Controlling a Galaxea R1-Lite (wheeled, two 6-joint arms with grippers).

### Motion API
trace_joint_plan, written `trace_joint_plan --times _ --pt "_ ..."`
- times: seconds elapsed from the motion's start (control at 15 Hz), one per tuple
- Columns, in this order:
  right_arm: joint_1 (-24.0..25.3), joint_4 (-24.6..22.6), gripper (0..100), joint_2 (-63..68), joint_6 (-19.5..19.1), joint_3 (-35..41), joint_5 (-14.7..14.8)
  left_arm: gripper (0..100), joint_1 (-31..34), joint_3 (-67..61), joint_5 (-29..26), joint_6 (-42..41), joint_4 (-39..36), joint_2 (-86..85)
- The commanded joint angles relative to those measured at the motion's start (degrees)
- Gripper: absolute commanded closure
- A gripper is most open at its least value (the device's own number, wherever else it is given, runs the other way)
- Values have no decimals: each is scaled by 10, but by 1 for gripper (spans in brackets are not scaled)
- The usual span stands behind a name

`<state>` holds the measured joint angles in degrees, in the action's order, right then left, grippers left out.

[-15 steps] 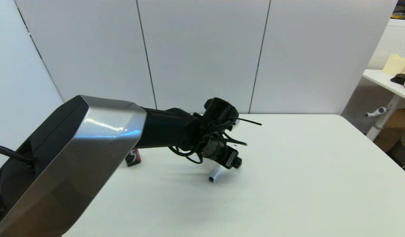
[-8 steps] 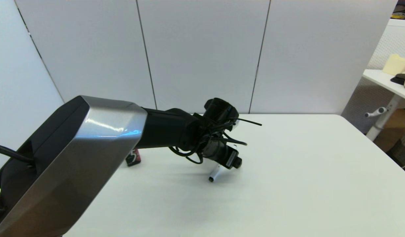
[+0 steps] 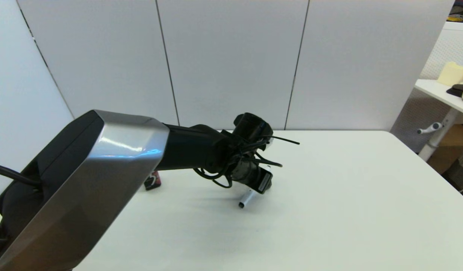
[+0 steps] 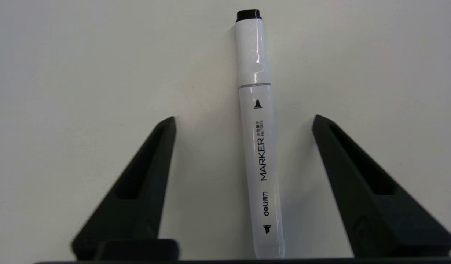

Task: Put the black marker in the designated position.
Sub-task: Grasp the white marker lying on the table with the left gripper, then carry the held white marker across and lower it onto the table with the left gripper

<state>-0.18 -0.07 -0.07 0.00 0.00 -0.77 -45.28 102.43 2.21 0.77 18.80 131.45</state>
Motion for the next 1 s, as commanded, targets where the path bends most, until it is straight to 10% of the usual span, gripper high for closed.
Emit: trace_joint_plan --times 0.07,1.0 --pt "0 0 0 1 0 0 0 100 0 0 1 0 1 1" --pt "0 0 0 1 0 0 0 100 97 -66 -2 -32 7 -131"
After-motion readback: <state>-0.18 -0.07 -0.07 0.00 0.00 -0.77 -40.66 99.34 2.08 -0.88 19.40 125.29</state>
